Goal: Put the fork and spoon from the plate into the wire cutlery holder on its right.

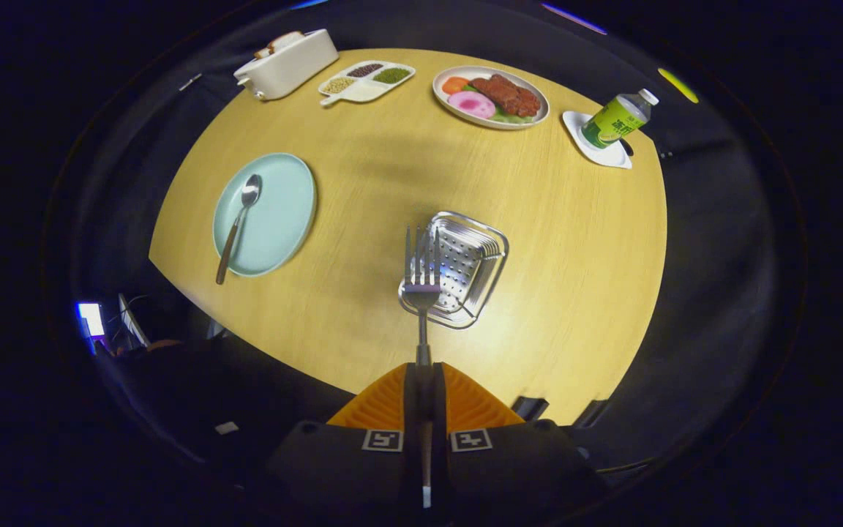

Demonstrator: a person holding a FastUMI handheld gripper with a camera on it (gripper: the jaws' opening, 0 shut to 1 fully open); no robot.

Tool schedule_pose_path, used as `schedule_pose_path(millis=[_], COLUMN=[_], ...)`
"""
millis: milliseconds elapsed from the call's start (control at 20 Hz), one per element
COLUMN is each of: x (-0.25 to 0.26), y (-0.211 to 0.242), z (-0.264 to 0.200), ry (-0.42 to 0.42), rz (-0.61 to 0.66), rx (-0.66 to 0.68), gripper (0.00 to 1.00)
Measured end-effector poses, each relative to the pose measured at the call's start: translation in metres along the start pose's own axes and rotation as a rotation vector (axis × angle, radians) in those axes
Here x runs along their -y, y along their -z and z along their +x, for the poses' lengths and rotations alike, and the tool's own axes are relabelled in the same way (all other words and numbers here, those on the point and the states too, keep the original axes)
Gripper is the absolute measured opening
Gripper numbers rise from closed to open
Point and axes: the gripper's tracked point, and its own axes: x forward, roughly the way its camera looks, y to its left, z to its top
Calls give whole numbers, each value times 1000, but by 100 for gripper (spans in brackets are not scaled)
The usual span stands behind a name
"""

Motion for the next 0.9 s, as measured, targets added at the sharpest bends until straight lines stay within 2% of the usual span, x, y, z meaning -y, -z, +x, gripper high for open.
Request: schedule_pose_path(millis=[200,450,650,900], x=[19,24,21,22], y=[15,15,5,-6], z=[14,18,24,31], ry=[13,23,37,45], rz=[-45,-76,-70,-42], rx=[-216,-399,-458,-438], gripper=[9,9,9,16])
